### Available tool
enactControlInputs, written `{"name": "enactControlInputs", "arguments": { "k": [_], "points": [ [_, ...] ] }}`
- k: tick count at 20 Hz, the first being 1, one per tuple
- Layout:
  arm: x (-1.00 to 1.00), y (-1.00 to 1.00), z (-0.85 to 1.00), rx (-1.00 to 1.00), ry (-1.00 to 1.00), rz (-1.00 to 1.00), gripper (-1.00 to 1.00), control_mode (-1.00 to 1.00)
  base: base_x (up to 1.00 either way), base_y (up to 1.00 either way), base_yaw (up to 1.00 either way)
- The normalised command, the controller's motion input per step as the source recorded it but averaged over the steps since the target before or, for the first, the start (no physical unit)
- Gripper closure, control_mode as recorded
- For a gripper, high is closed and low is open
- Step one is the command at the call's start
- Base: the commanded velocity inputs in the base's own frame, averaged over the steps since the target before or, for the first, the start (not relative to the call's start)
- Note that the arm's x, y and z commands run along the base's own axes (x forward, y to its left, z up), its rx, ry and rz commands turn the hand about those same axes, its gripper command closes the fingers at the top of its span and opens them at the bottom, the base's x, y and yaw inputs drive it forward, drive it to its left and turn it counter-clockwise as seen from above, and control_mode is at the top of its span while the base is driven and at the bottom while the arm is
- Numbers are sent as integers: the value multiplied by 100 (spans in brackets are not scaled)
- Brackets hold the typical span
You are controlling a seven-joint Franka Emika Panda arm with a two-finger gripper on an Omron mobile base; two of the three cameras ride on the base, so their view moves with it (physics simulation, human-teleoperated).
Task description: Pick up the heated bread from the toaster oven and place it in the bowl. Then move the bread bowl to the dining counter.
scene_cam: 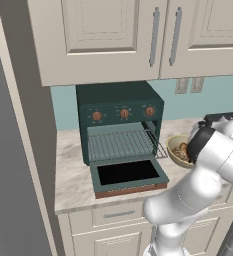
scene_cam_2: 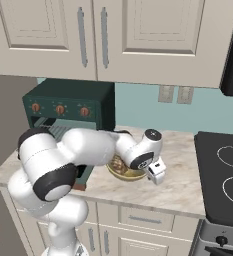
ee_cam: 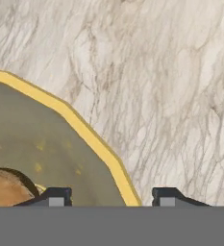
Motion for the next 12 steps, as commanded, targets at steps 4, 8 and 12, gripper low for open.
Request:
{"name": "enactControlInputs", "arguments": {
  "k": [4, 8, 12],
  "points": [
    [0, 0, 0, 0, 0, 0, 100, -100, 0, 0, 0],
    [0, 0, 0, 0, 0, 0, 100, -100, 0, 0, 0],
    [-21, 0, 27, 0, -8, 0, 100, -100, 0, 0, 0]
  ]
}}
